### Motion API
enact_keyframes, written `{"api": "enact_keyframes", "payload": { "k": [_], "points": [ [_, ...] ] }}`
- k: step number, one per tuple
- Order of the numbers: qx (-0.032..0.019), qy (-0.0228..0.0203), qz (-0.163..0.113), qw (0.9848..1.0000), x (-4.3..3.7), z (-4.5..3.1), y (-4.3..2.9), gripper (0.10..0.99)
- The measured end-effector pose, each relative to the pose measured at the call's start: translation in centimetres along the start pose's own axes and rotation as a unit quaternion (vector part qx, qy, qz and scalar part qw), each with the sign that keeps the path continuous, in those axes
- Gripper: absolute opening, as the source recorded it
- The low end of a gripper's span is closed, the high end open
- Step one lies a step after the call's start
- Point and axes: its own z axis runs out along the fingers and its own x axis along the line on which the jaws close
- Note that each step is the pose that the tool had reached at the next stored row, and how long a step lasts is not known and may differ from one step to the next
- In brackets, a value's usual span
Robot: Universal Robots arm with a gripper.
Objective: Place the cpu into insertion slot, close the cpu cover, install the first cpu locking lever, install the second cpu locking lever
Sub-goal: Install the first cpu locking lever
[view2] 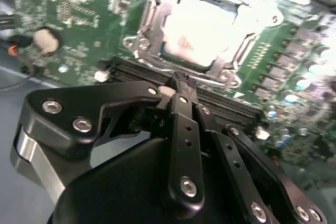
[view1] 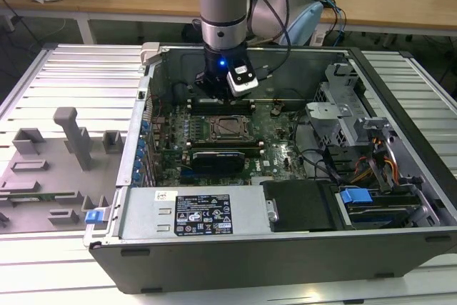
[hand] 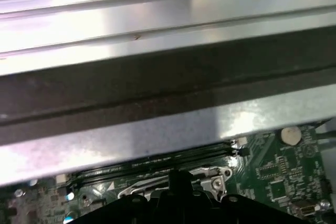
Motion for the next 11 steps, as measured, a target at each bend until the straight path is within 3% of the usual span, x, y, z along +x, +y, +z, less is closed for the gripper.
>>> {"api": "enact_keyframes", "payload": {
  "k": [2, 3, 4, 7, 11],
  "points": [
    [0.0191, 0.0035, -0.001, 0.9998, -0.05, 0.0, 0.01, 0.106],
    [0.0331, 0.0034, -0.002, 0.9994, -0.05, 0.01, 0.01, 0.106],
    [0.0431, 0.0037, -0.003, 0.9991, -0.06, 0.03, 0.01, 0.106],
    [0.0437, 0.0037, -0.003, 0.999, -0.14, 0.04, 0.0, 0.106],
    [0.0437, 0.0038, -0.004, 0.999, -0.85, 0.09, -0.17, 0.106]
  ]
}}
